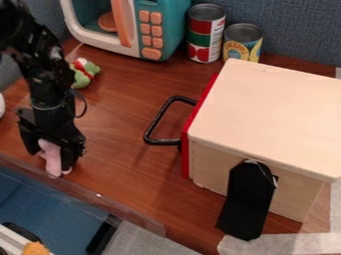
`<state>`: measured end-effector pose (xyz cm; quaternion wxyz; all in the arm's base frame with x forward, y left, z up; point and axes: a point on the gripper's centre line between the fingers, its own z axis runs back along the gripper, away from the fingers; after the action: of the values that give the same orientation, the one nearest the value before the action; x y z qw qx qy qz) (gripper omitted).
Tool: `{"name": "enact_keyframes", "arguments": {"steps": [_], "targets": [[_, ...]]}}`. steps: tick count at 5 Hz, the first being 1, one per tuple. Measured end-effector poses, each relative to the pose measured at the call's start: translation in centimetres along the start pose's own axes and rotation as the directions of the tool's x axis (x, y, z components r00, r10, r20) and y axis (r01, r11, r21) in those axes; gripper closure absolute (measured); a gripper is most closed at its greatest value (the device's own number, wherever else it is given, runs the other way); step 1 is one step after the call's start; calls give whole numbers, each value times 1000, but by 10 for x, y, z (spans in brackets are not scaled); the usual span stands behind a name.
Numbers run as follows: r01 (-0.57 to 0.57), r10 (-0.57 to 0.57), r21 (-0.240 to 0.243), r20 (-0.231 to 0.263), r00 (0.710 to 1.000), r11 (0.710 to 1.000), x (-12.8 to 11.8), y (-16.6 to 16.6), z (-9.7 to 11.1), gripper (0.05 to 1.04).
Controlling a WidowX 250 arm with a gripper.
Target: Moved the doll and placed it on top of the white board
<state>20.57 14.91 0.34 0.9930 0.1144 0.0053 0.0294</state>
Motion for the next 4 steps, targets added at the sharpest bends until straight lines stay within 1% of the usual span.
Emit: {"name": "enact_keyframes", "arguments": {"steps": [1, 2, 3, 4], "targets": [[-10, 10, -13, 4, 1000, 1000, 2, -1, -1, 400], [16, -15, -48, 18, 1000, 999, -2, -6, 11, 655], [34, -24, -96, 109, 994, 995, 7, -20, 56, 809], [123, -84, -164, 225, 971, 979, 27, -55, 116, 854]]}}
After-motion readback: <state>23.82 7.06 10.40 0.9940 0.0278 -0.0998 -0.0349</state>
